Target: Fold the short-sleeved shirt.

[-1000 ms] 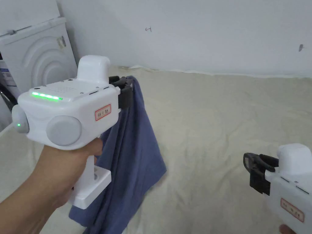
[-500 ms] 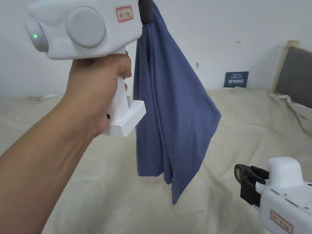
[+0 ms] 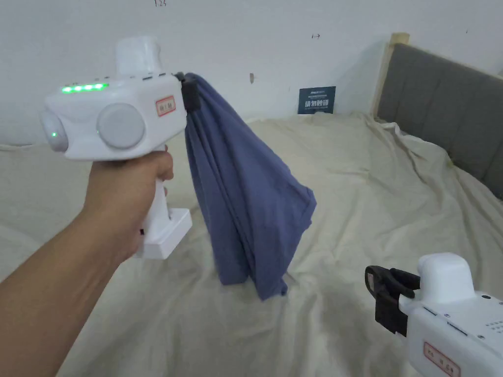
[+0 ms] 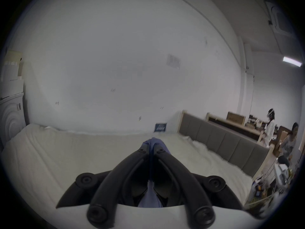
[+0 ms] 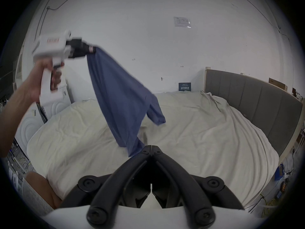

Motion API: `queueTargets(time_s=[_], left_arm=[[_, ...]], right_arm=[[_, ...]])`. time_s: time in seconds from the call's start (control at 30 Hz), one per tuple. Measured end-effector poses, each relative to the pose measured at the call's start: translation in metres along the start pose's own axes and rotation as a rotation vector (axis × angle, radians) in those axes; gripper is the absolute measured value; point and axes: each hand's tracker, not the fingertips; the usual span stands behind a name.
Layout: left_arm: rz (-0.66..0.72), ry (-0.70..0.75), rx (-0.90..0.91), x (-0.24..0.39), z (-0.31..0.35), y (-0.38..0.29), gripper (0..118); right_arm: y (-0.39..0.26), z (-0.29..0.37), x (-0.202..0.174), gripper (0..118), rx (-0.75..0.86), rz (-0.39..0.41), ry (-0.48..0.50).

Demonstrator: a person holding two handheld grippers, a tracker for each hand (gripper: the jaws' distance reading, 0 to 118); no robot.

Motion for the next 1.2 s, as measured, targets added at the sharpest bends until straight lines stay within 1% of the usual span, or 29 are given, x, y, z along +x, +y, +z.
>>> queueTargets(time_s=[0.03, 0.13, 0.2, 0.37, 0.47, 0.57, 0.63, 0.73, 0.77, 0.8, 0.83, 0.87, 0.9, 0.93, 0.97, 1.07, 1.13, 1.17, 1.2], left_arm=[[-0.016, 0.039, -0.024, -0.016, 0.000, -0.017, 5], [0.005, 0.118, -0.105, -0.073, 0.010, -0.058, 5], [-0.002, 0.203, -0.149, -0.111, 0.022, -0.082, 5], [-0.006, 0.363, -0.293, -0.205, 0.062, -0.141, 5], [-0.046, 0.429, -0.365, -0.240, 0.079, -0.169, 5], [-0.070, 0.445, -0.462, -0.262, 0.082, -0.192, 5], [-0.128, 0.442, -0.559, -0.266, 0.076, -0.207, 5], [-0.174, 0.433, -0.639, -0.267, 0.066, -0.228, 5], [-0.189, 0.425, -0.639, -0.268, 0.064, -0.236, 5], [-0.204, 0.425, -0.638, -0.269, 0.062, -0.241, 5], [-0.246, 0.430, -0.664, -0.273, 0.062, -0.246, 10], [-0.260, 0.433, -0.681, -0.272, 0.065, -0.245, 22], [-0.249, 0.436, -0.669, -0.272, 0.070, -0.244, 40], [-0.248, 0.437, -0.660, -0.271, 0.080, -0.237, 62], [-0.241, 0.435, -0.627, -0.268, 0.096, -0.229, 69], [-0.320, 0.432, -0.523, -0.232, 0.137, -0.203, 70], [-0.340, 0.336, -0.487, -0.197, 0.165, -0.186, 67], [-0.385, 0.320, -0.446, -0.176, 0.175, -0.181, 62], [-0.426, 0.307, -0.412, -0.157, 0.183, -0.178, 47]], right_arm=[[0.001, -0.006, -0.002, 0, -0.003, -0.002, 0.010], [0.005, -0.022, -0.015, 0, -0.015, 0.016, 0.029], [0.007, -0.034, -0.024, 0, -0.022, 0.026, 0.048], [0.009, -0.063, -0.052, 0, -0.041, 0.051, 0.093], [0.007, -0.077, -0.066, 0, -0.057, 0.062, 0.114], [0.004, -0.088, -0.077, 0, -0.072, 0.066, 0.124], [0.002, -0.091, -0.082, 0, -0.082, 0.065, 0.127], [-0.001, -0.091, -0.087, 0, -0.095, 0.064, 0.129], [-0.001, -0.090, -0.087, 0, -0.098, 0.064, 0.130], [-0.002, -0.088, -0.088, 0, -0.104, 0.066, 0.132], [-0.001, -0.085, -0.087, 0, -0.106, 0.068, 0.132], [-0.001, -0.081, -0.087, 0, -0.104, 0.069, 0.131], [-0.001, -0.078, -0.085, 0, -0.104, 0.070, 0.131], [0.000, -0.074, -0.084, 0, -0.106, 0.075, 0.135], [0.000, -0.069, -0.082, 0, -0.103, 0.085, 0.136], [-0.001, -0.058, -0.074, 0, -0.106, 0.114, 0.148], [-0.004, -0.054, -0.069, 0, -0.114, 0.136, 0.156], [-0.006, -0.053, -0.068, 0, -0.126, 0.153, 0.156], [-0.008, -0.052, -0.067, 0, -0.133, 0.159, 0.156]])
